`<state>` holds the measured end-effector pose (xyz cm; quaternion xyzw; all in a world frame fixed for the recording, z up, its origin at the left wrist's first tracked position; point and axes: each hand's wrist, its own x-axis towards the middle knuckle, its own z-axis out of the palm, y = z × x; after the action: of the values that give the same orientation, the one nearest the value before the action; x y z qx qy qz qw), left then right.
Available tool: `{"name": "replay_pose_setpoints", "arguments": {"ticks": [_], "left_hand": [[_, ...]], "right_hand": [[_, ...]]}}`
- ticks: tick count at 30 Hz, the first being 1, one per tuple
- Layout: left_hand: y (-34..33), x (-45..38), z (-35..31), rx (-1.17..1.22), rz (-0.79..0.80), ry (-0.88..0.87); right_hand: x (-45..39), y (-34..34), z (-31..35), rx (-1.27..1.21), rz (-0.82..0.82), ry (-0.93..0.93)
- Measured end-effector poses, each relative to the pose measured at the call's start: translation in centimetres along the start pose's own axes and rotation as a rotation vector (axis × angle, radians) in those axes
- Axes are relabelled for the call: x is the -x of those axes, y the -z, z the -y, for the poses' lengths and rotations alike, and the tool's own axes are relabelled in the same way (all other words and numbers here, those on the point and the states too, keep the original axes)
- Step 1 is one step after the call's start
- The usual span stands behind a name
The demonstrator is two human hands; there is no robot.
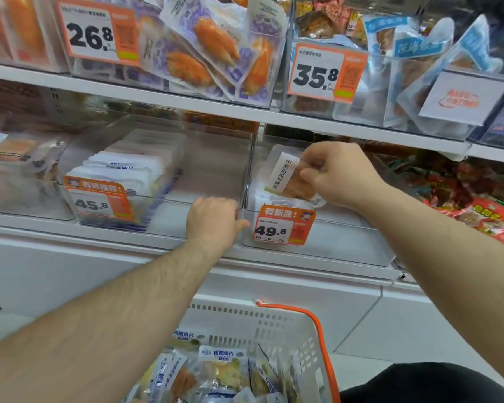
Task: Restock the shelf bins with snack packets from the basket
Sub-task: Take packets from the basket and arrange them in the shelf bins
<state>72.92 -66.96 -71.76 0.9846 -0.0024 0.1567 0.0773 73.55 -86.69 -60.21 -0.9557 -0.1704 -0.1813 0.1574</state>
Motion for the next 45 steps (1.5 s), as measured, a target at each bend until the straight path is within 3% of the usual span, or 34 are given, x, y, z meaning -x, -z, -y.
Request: {"name": "replay_pose_setpoints", "arguments": {"ticks": [4,15,33,42,45], "left_hand": [[-0.5,-0.3,0.2,0.054,-0.010,0.013],[-1.0,-0.6,0.3,0.035,-0.033,0.007],[-1.0,-0.4,0.2,0.045,-0.033,0.011],[-0.2,-0.5,0.0,0.028,0.050,0.024],[0.9,-0.5,0.1,0.071,0.134,0.004]], "right_hand": [[-1.6,-1.4,-0.6,0.088,0.102,-0.041],[-4.2,-5.7,0.1,0.032,0.480,-0.200],[-5.9,-7.6,0.2,0.111,0.648,-0.347],[-5.4,-6.5,0.0,0.059,0.647,-0.337],[-4.5,-5.9,0.8,0.016,0.357,-0.288]]}}
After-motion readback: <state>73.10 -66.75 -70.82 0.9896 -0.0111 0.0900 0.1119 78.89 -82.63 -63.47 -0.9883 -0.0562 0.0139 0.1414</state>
